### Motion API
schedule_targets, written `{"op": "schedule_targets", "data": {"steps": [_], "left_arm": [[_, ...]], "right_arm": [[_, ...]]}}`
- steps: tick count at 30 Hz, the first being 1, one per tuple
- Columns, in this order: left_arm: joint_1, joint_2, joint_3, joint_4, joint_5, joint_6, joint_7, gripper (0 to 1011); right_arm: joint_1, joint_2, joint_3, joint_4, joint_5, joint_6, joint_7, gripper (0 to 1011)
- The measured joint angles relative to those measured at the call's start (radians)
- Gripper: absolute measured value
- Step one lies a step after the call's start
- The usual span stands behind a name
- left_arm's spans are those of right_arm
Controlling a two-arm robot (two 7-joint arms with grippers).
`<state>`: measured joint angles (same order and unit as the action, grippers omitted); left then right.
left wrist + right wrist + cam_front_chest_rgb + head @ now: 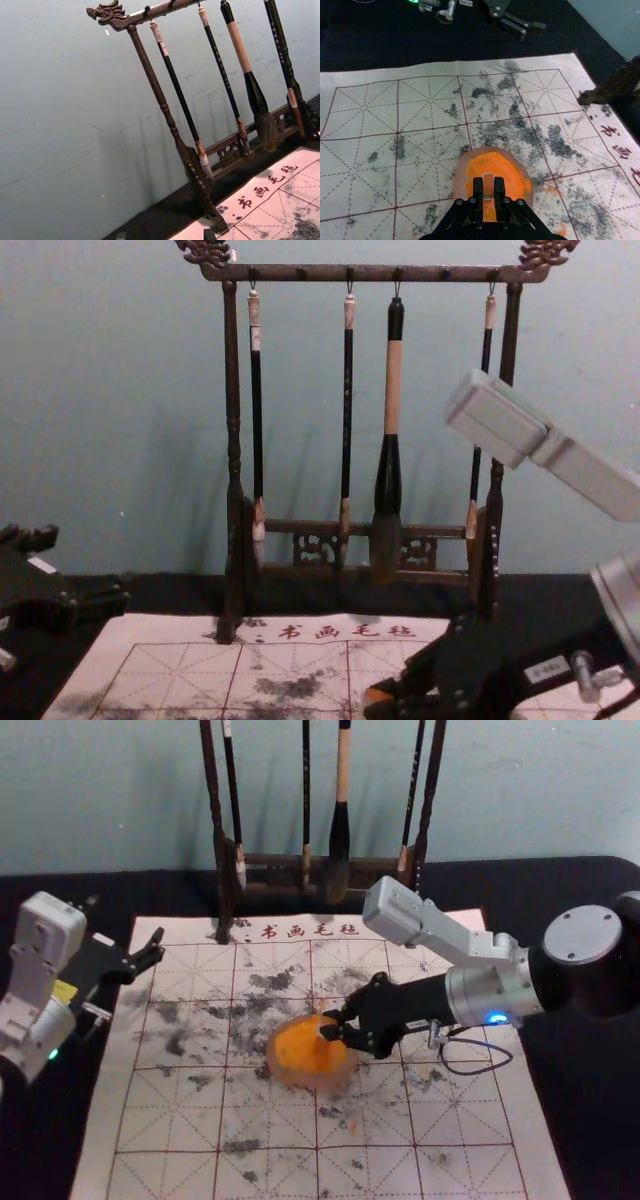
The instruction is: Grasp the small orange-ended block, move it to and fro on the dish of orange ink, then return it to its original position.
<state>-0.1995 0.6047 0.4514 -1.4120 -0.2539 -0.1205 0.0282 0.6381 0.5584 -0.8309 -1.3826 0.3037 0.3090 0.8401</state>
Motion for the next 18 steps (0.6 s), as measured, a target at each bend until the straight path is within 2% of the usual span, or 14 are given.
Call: {"op": "schedule_targets", "data": {"steps": [18], "left_arm": [[0.0, 0.0, 0.0, 0.0, 0.0, 0.0, 0.0, 1001]], "right_arm": [[0.031, -0.048, -0.029, 0.041, -0.001, -0.01, 0.012, 104]]}}
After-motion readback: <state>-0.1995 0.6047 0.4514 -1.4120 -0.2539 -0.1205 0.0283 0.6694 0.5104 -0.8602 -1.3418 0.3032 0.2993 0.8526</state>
